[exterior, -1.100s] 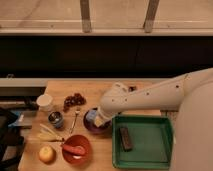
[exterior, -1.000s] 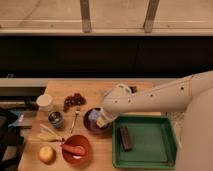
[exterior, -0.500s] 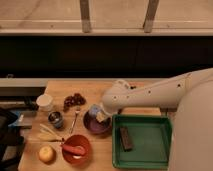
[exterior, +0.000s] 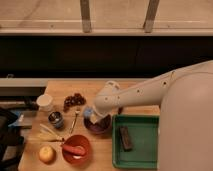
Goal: Wipe purple bowl with sponge
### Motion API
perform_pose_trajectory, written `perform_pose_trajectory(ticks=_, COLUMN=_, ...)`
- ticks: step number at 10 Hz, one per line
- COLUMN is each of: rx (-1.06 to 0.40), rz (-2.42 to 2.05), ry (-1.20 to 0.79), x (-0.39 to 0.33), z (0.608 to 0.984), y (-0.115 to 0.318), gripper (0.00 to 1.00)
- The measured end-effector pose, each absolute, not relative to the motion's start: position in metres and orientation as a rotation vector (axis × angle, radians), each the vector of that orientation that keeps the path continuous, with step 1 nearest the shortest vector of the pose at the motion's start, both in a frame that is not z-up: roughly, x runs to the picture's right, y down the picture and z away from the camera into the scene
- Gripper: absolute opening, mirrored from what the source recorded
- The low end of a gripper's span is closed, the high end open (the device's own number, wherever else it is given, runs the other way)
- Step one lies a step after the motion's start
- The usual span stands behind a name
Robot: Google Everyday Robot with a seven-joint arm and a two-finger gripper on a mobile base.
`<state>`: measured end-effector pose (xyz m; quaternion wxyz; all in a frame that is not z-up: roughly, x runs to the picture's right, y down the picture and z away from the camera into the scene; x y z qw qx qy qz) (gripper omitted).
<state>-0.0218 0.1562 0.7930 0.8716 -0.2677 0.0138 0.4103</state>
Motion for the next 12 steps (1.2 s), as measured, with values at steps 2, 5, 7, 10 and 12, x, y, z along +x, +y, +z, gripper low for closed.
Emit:
perform_pose_trajectory(ticks=2, rx=-0.558, rz=0.900, ry=0.064, x=0.004, z=0.784, y=0.173, gripper=0.00)
perform_pose_trajectory(ticks=5, rx=-0.528, rz=0.951, ry=0.105, x=0.046, z=0.766, y=0.184, gripper=0.00)
perform_pose_trajectory(ticks=7, rx=-0.506, rz=0.949, ry=0.108, x=0.059, z=0.763, y=0.176, gripper=0.00)
perform_pose_trajectory(ticks=10, rx=-0.493, rz=0.927, ry=0.090, x=0.046, z=0.776, y=0.151, gripper=0.00)
perform_pose_trajectory(ticks=12, rx=-0.493, rz=0.900, ry=0.062, x=0.016, z=0.794, y=0.127, gripper=0.00)
